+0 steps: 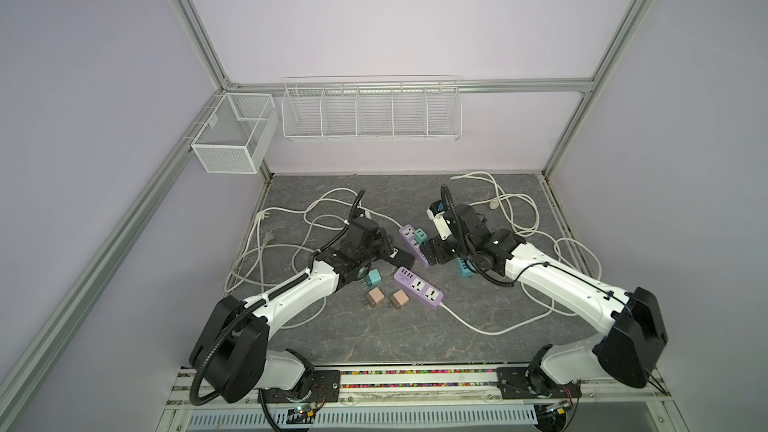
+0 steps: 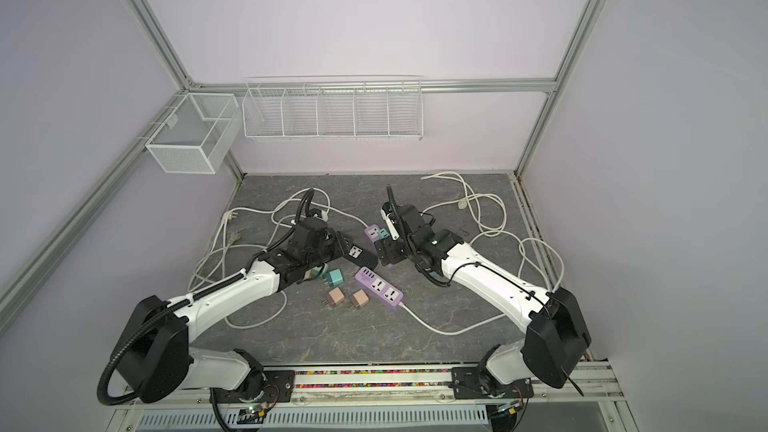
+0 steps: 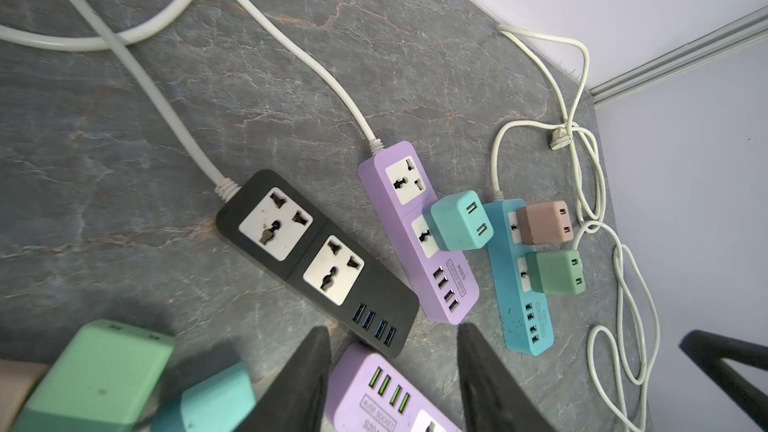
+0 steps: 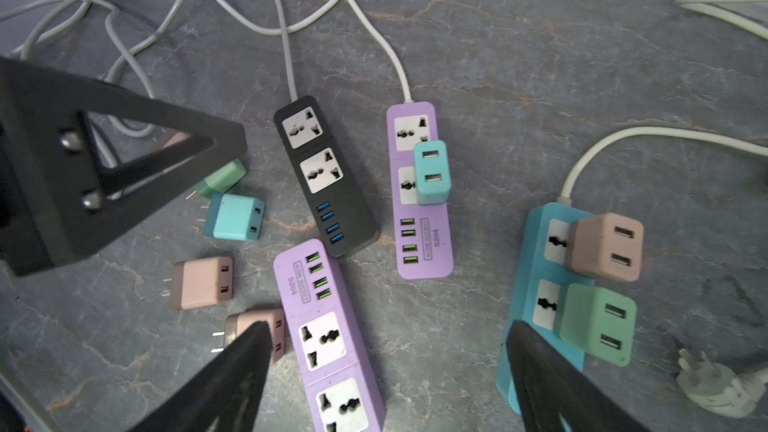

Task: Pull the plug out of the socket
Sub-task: 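Move both grippers back to the purple strip with the teal adapter, then close the right gripper on the teal adapter while the left gripper holds the strip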

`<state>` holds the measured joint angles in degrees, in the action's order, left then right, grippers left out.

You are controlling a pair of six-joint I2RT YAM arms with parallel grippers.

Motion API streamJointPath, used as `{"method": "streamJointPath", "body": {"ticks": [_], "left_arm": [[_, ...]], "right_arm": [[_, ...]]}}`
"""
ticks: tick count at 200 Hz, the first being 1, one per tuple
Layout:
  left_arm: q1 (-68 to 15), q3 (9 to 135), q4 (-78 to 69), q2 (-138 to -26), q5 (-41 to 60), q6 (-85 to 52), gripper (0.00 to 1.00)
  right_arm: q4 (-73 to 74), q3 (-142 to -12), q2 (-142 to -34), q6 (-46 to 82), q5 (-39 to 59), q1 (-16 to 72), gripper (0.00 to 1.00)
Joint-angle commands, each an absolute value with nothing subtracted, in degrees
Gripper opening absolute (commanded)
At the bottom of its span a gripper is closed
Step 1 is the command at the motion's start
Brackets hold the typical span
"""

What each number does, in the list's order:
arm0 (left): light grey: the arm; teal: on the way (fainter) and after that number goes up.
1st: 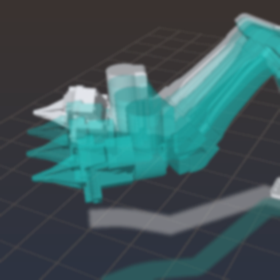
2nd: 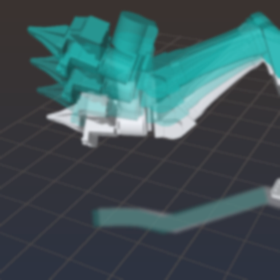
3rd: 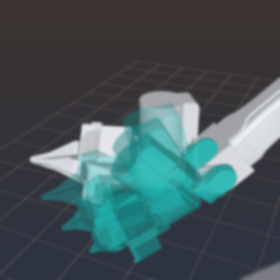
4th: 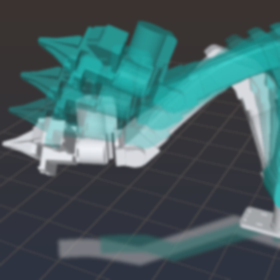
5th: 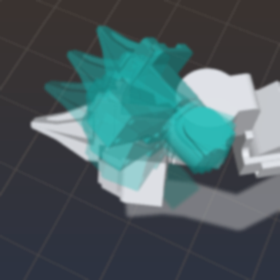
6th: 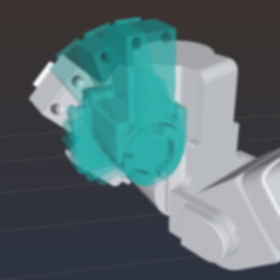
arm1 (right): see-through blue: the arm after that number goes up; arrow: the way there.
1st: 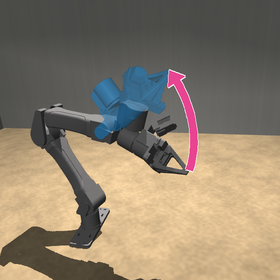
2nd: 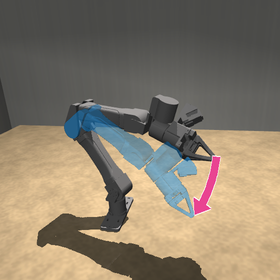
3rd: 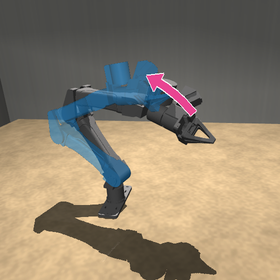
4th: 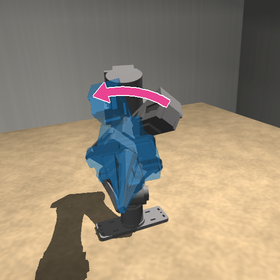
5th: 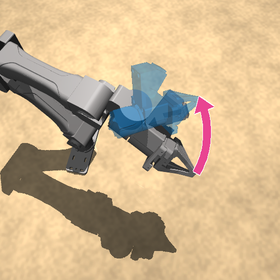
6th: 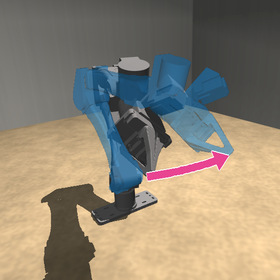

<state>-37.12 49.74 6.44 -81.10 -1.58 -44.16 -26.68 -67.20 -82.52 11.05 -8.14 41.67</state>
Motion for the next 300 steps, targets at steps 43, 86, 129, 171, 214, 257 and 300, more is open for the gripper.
{"method": "streamJointPath", "body": {"ticks": [43, 86, 129, 171, 214, 257, 300], "left_arm": [[-36.74, 58.39, 3.80, -94.23, 6.02, -46.81, 0.51], [-36.78, 60.56, 0.33, -101.09, 6.67, -47.88, 0.51], [-36.56, 64.02, 0.43, -105.30, 4.37, -46.66, 0.49], [-34.98, 67.26, 1.48, -109.25, 4.26, -46.20, 0.44], [-34.04, 70.67, 3.59, -112.81, 3.62, -44.17, 0.42], [-33.49, 74.62, 6.28, -115.75, 3.42, -42.12, 0.42], [-32.96, 75.96, 7.60, -118.03, 3.33, -42.28, 0.41]], "right_arm": [[-26.51, -71.00, -89.19, 9.65, -11.60, 38.02, 0.89], [-24.40, -73.74, -94.93, 8.88, -7.54, 36.37, 0.89], [-23.19, -76.08, -99.72, 8.79, -2.70, 34.89, 0.95], [-20.26, -76.73, -102.43, 8.40, 0.33, 33.69, 0.99], [-20.24, -78.52, -106.12, 7.85, 1.67, 32.78, 0.94], [-19.80, -79.61, -108.74, 7.06, 2.00, 32.77, 0.87], [-20.92, -82.02, -111.68, 6.06, 1.21, 32.82, 0.76]]}}
